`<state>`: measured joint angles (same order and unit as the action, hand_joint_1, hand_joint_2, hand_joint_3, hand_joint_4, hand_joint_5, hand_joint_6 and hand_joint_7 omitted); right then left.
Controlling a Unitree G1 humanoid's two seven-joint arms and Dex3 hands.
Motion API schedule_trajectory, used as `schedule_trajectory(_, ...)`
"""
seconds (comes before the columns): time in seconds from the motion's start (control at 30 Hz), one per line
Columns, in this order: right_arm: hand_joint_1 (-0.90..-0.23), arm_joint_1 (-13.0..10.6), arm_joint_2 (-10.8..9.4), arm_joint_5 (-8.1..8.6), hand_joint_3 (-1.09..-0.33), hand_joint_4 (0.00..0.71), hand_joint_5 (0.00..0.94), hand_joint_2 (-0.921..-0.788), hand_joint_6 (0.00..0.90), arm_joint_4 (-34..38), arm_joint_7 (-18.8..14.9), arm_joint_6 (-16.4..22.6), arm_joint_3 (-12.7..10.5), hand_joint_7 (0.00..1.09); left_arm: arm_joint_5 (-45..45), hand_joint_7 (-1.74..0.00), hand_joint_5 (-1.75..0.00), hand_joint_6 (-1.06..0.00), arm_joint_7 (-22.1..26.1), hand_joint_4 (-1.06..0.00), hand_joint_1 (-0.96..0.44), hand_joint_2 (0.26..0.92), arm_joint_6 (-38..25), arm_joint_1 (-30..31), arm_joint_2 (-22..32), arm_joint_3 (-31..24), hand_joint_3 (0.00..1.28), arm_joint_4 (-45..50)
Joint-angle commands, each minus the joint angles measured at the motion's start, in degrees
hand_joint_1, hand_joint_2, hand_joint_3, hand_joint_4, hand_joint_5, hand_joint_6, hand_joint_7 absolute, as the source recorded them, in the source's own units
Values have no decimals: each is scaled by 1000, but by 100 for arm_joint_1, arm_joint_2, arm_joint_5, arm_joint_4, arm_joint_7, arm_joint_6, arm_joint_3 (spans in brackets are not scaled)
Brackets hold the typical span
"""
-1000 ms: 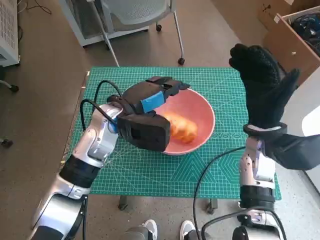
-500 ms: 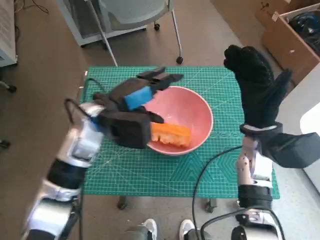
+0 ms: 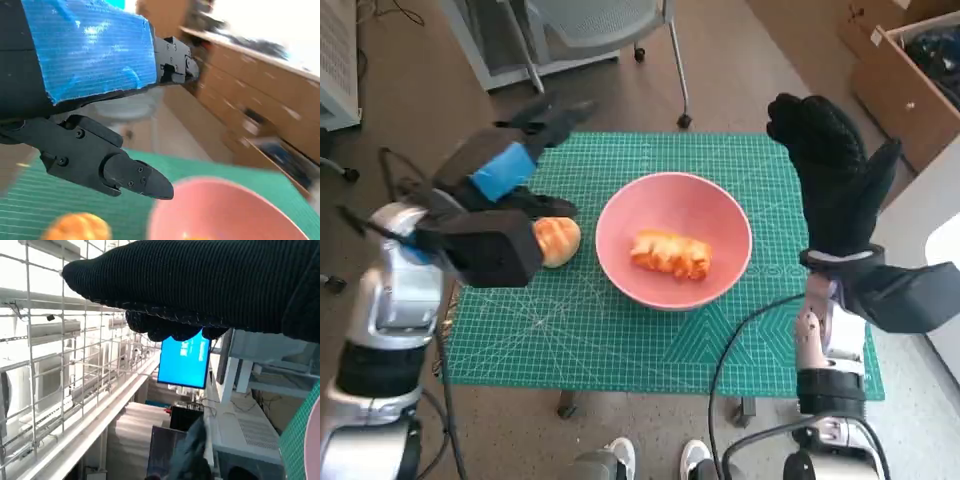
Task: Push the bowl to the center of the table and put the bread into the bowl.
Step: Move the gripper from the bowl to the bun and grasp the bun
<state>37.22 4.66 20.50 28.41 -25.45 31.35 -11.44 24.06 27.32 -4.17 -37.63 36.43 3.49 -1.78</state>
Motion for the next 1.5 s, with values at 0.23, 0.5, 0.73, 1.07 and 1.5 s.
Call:
schedule_trajectory(0.23, -534, 18, 6, 62, -584, 330, 1, -921, 202, 164, -96, -77, -33, 429, -123, -83, -1, -216, 204, -20, -332, 796, -363, 232, 357, -154, 0, -339)
schedule_trajectory(0.5, -536, 62, 25, 104, -582, 332, 2, -921, 210, 205, -171, -136, -47, 428, -82, -65, 0, -212, 360, -13, -303, 780, -492, 211, 357, 46, 0, -727)
schedule_trajectory(0.73, -535, 93, 50, 105, -581, 333, 2, -921, 212, 219, -232, -176, -74, 425, 73, -51, 0, -212, 457, -10, -295, 768, -561, 84, 305, 376, 0, -1154)
schedule_trajectory(1.07, -532, 73, 98, 83, -581, 333, 1, -921, 213, 181, -232, -190, -88, 421, 595, -28, 1, -200, 726, 0, -281, 754, -657, -325, 251, 1161, 0, -2099)
schedule_trajectory(1.5, -532, 46, 116, 27, -584, 332, 1, -921, 212, 137, -177, -120, -87, 416, 1175, -13, 1, -190, 381, 1, -172, 741, -702, -763, -248, 1865, 0, -3367)
